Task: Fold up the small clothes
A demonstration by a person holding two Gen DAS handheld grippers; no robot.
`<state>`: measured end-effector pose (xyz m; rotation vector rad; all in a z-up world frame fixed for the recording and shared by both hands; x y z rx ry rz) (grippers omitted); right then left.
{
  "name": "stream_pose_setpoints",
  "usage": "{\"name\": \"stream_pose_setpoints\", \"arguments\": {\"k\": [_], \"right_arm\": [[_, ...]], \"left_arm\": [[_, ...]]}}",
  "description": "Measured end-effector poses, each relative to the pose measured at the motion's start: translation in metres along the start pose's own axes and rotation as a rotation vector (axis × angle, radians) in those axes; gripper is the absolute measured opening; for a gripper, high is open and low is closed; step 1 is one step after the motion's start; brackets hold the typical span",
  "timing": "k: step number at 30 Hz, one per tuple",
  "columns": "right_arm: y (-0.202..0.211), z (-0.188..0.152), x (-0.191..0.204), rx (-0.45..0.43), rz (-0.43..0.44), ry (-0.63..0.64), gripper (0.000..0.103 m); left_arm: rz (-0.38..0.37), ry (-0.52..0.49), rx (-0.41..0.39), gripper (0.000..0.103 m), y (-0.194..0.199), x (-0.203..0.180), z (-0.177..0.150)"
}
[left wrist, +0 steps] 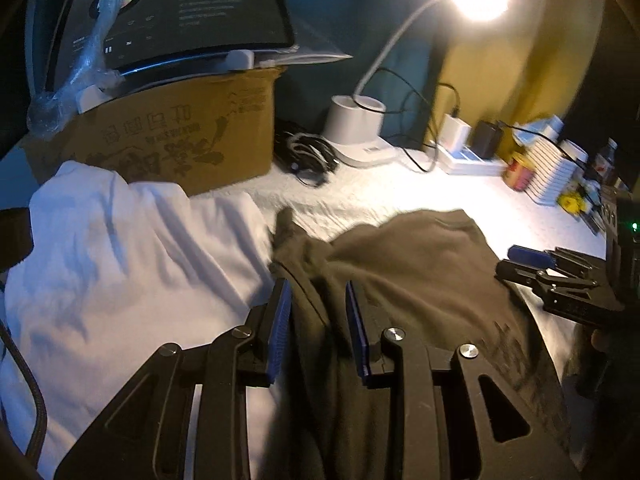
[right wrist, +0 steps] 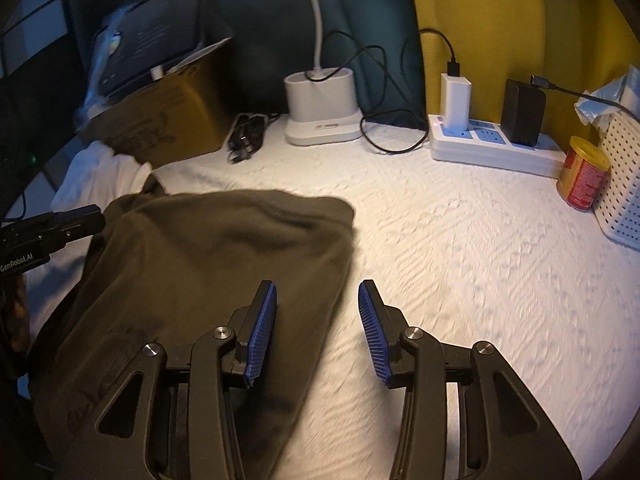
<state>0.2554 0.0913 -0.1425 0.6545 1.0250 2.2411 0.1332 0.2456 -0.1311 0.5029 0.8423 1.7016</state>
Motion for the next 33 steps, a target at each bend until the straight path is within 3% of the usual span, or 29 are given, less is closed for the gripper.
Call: {"name": "stream_pose_setpoints", "arguments": {"k": [10, 15, 24, 33], "right_arm": [[0.016, -0.038, 0.027, 0.028, 0.040, 0.018, 0.045], [0.021, -0.052, 0.034, 0.043, 0.035, 0.032, 0.045], [0.030, -0.070, 0.027, 0.048, -0.013, 0.022, 0.045], [0.049, -0.084, 0.029, 0.034, -0.020, 0.009, 0.045]], "left_arm": [[-0.011, -0.047, 0.072, 0.028, 0.009, -0.024, -0.042], [0.050, -0.068, 0.119, 0.028, 0.001, -0.018, -0.064], [0.122, -0.102, 0.093, 0.028, 0.009, -0.015, -0.074], [0.140, -0.080, 0.100, 0.029, 0.022, -0.011, -0.088]]}}
Point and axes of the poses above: each gripper's, at about its wrist camera, not at the fingertips, and y roughly against the way its jaws point, x to its left, z to its top, the point moved 7 cm from there along -y, roughly the way its jaws point, and after that the axes turned 3 degrees about x, right-handed, at the moved point
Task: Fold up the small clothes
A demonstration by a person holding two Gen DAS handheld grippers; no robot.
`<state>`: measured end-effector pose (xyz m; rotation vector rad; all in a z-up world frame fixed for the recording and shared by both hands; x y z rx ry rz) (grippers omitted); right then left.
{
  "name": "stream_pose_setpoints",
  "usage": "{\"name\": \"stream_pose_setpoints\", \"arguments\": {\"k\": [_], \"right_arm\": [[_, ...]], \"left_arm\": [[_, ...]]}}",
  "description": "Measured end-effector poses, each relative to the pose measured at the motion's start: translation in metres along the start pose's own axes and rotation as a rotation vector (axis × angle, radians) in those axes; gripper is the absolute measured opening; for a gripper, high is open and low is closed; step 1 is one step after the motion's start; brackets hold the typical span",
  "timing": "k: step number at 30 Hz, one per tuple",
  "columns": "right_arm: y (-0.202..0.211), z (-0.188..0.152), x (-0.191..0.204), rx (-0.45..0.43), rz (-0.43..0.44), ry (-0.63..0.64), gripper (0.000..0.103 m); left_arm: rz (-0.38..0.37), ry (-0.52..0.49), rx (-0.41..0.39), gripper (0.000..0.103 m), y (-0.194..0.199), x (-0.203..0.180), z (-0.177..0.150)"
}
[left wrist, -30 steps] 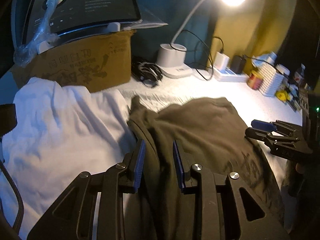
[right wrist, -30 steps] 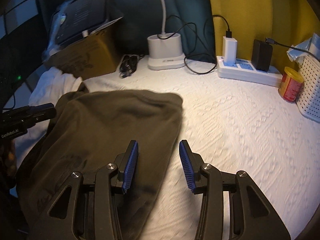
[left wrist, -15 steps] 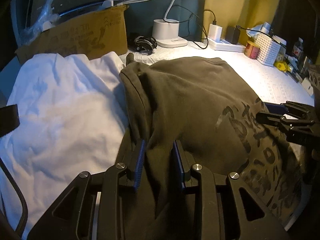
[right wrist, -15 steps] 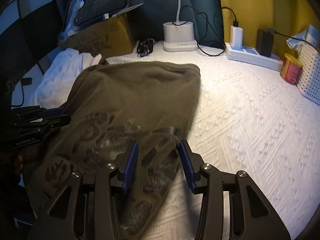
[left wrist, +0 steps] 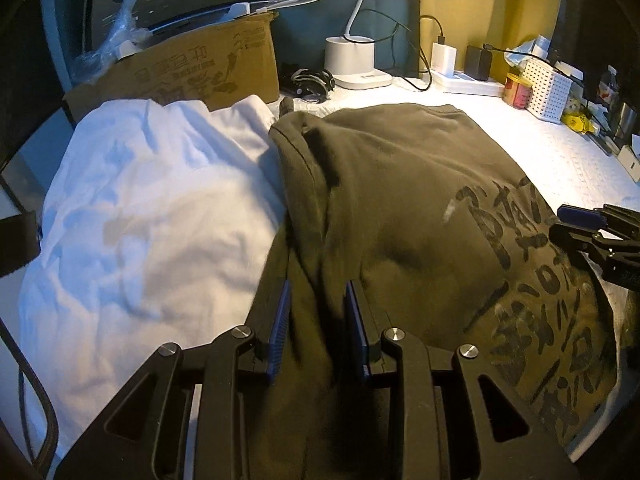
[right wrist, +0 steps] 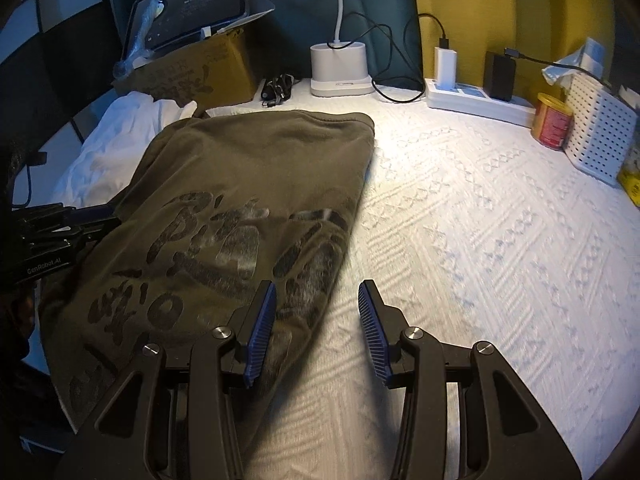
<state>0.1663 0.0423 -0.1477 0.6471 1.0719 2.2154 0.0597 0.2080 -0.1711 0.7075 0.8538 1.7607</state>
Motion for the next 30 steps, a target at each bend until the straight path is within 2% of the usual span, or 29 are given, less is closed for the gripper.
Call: {"name": "stream_pose_setpoints", "arguments": {"k": [1, 4, 9, 15, 28, 29, 30], "right_arm": [[0.003, -0.002, 0.001, -0.002, 0.001, -0.001, 0.045], [0.012, -0.009, 0.003, -0.008, 0.001, 0.000, 0.045], [0.024, -0.022, 0.009, -0.011, 0.004, 0.016, 0.045], [0.026, -0.044, 0.017, 0.030, 0.000, 0.037, 0.045], [0.051, -0.075, 0.024, 0.001, -0.030, -0.001, 0.045], [0.052, -0.078, 0.025, 0.002, -0.027, -0.004, 0.045], [0.053, -0.082, 0.028, 0.005, -0.020, -0.005, 0.045]], "left_arm": [[-0.003, 0.005, 0.001, 0.035, 0.001, -0.001, -0.002], [-0.019, 0.013, -0.012, 0.043, 0.008, -0.006, -0.009], [-0.032, 0.022, -0.034, 0.043, 0.018, -0.012, -0.017], [-0.051, 0.031, -0.041, 0.043, 0.027, -0.015, -0.031], [-0.065, 0.019, -0.067, 0.044, 0.053, -0.025, -0.057], [-0.068, 0.017, -0.070, 0.047, 0.055, -0.028, -0.057], [-0.072, 0.017, -0.074, 0.058, 0.056, -0.029, -0.058]]}}
Point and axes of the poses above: each gripper's, at about its wrist camera, not at the fingertips, and y roughly against the way its jaws point, x to its left, z to its top, the point moved 7 cm from there along -y, roughly the way its jaws point, and after that the axes turned 3 degrees about x, right-handed, at the moved point
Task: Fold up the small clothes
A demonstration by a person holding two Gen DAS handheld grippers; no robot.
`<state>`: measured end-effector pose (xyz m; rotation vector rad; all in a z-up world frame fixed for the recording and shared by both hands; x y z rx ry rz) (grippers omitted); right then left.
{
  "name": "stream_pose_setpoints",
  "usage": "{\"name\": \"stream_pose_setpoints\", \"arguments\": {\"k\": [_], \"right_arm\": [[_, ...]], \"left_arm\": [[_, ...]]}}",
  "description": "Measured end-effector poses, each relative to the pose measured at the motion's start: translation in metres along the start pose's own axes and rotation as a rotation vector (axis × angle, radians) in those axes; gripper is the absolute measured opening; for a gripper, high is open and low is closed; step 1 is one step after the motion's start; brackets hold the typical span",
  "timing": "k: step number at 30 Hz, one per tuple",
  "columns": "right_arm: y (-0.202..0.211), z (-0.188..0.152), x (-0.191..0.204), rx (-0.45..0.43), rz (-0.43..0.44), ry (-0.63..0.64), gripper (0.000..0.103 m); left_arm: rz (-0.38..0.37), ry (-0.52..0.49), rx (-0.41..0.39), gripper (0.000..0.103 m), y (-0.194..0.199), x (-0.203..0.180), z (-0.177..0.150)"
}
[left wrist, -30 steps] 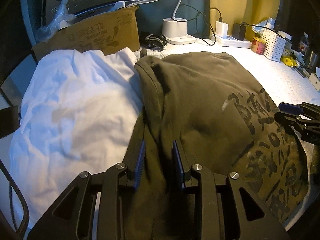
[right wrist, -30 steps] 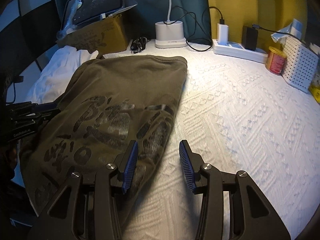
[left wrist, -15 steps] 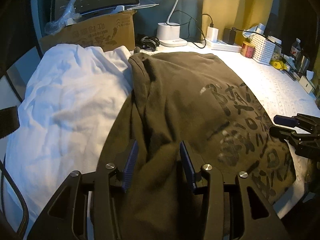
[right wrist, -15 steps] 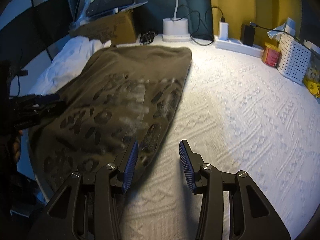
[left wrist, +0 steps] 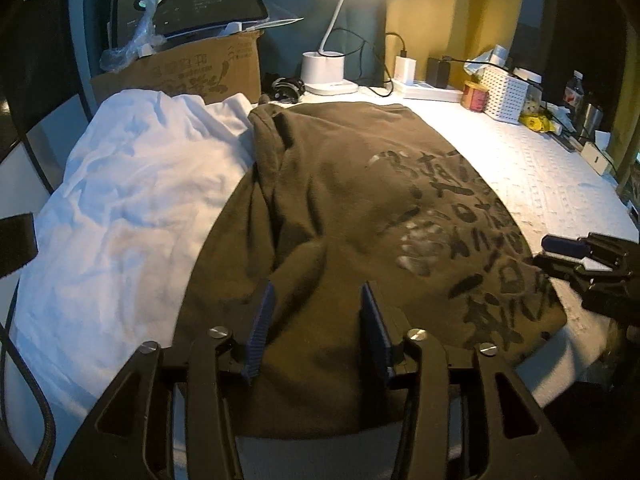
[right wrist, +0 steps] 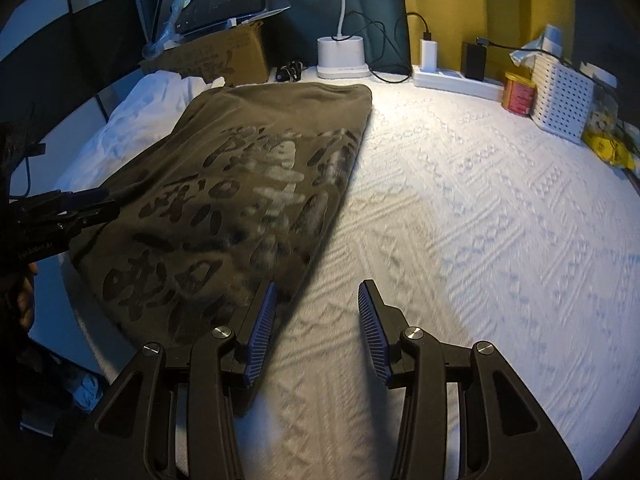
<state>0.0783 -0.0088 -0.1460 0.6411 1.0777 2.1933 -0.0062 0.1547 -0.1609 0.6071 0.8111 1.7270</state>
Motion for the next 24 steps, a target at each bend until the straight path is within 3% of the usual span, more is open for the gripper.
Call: {"name": "stream_pose_setpoints", "arguments": {"k": [1, 5, 21, 23, 24], "right_arm": [[0.001, -0.003, 0.002, -0.001, -0.001, 0.004, 0.045], [0.010, -0.015, 0.008, -0.010, -0.001, 0.009, 0.045], [0.050, -0.040, -0.015, -0.063, -0.019, -0.032, 0.045], [0.055, -0.043, -0.019, -0.068, -0.009, -0.045, 0.047], [0.058, -0.044, -0.022, -0.073, -0.013, -0.050, 0.054]], "left_arm": [[-0.008, 0.003, -0.008, 0.065, 0.002, -0.002, 0.000], [-0.064, 0.006, -0.007, 0.065, 0.006, -0.020, -0.005], [-0.091, -0.080, -0.076, 0.067, 0.025, -0.089, 0.000], [-0.104, -0.065, -0.103, 0.081, 0.030, -0.097, 0.002], [-0.116, -0.055, -0.116, 0.092, 0.032, -0.101, 0.004]]}}
Point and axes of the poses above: each gripper's, at about its wrist camera, not at the fingertips, and y roughly against the way its jaws point, x to its left, z to its top, the point moved 7 cm from there along -y, roughly the way its jaws point, and after that the axes turned 3 degrees about x, right-handed, at the moved point
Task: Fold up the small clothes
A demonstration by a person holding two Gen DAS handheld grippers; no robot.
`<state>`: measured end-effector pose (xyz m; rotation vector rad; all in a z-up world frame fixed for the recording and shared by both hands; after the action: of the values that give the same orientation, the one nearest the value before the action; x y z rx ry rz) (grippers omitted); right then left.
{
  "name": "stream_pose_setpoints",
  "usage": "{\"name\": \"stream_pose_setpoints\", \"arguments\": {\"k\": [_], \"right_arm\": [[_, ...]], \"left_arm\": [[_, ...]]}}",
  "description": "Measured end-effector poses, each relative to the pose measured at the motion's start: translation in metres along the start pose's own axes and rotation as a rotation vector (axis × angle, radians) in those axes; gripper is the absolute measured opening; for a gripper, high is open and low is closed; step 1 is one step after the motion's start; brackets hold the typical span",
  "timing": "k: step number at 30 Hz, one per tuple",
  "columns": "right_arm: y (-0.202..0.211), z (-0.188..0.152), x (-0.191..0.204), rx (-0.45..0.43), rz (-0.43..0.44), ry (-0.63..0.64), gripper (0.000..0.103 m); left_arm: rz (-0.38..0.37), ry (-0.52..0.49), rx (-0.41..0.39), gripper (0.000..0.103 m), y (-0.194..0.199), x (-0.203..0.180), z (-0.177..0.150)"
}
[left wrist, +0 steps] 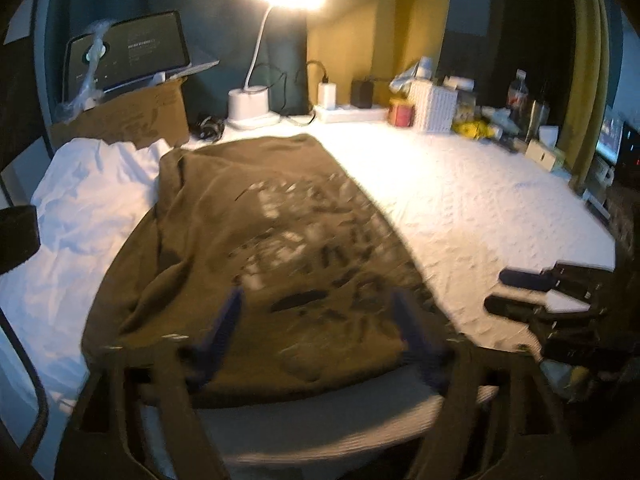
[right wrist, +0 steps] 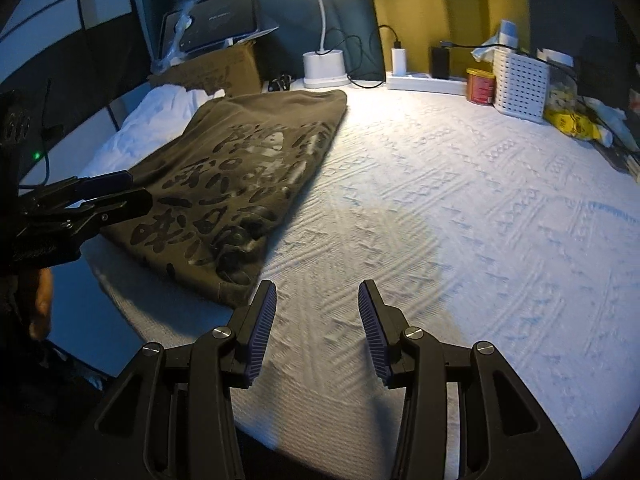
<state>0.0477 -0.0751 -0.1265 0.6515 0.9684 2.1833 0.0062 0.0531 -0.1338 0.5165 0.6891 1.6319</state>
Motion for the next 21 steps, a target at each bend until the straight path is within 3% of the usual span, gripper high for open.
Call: {"name": "stream_pose_setpoints", "arguments": {"k": [1, 2, 21], "right_arm": [[0.003, 0.000, -0.004, -0.008, -0.008, -0.007, 0.072], [0.006, -0.001, -0.008, -0.014, -0.015, -0.017, 0.084], [0.060, 0.003, -0.073, -0.112, -0.140, -0.134, 0.084]], "left_arm": [[-0.018, 0.009, -0.017, 0.096, 0.002, -0.006, 0.003], [-0.032, 0.011, -0.029, 0.097, 0.004, -0.012, 0.006], [-0.087, -0.052, -0.100, 0.099, 0.022, -0.066, 0.036]]}}
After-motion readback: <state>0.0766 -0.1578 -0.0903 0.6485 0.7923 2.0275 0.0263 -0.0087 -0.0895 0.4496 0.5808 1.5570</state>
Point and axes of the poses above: each gripper's, at about its wrist camera, not at the fingertips, and y roughly against the way its jaws point, x to its left, z to its top, the point moved 7 cm from there along -y, roughly the way its jaws point, and after that the axes turned 3 degrees about x, right-handed, at the moved point
